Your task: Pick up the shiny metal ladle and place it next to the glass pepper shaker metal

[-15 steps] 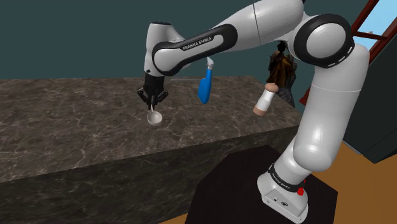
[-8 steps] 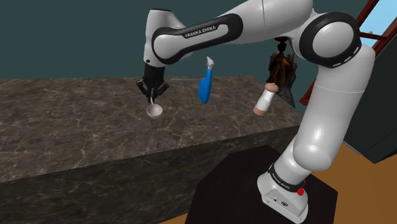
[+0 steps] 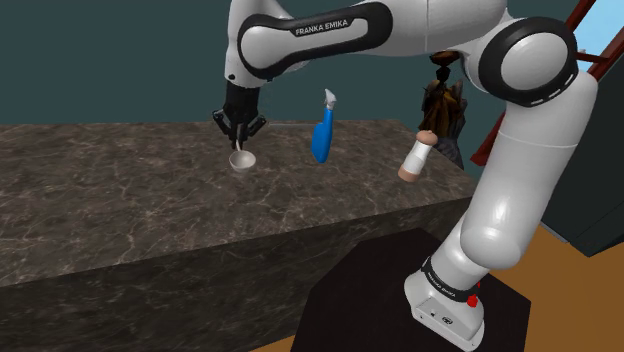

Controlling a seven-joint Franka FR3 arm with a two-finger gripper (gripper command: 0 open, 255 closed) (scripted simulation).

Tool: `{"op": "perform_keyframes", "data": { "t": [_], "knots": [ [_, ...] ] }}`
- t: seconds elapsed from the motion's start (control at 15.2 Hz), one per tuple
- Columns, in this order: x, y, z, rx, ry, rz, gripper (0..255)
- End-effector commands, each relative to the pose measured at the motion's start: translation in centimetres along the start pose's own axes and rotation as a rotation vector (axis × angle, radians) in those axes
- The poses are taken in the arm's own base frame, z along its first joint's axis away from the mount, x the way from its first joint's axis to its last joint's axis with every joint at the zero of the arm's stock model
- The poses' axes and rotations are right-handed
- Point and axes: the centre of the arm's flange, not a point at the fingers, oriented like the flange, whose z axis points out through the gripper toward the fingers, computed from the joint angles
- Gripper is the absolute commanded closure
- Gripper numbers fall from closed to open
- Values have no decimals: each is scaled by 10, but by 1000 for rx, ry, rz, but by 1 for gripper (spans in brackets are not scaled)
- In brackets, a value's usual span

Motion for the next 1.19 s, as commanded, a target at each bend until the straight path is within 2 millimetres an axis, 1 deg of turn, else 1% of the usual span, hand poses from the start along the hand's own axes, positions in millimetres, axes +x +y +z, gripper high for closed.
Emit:
{"op": "perform_keyframes", "data": {
  "t": [0.0,1.12],
  "knots": [
    [0,0,-10,0,0,0,255],
    [-2,-11,-99,0,0,0,255]
  ]
}}
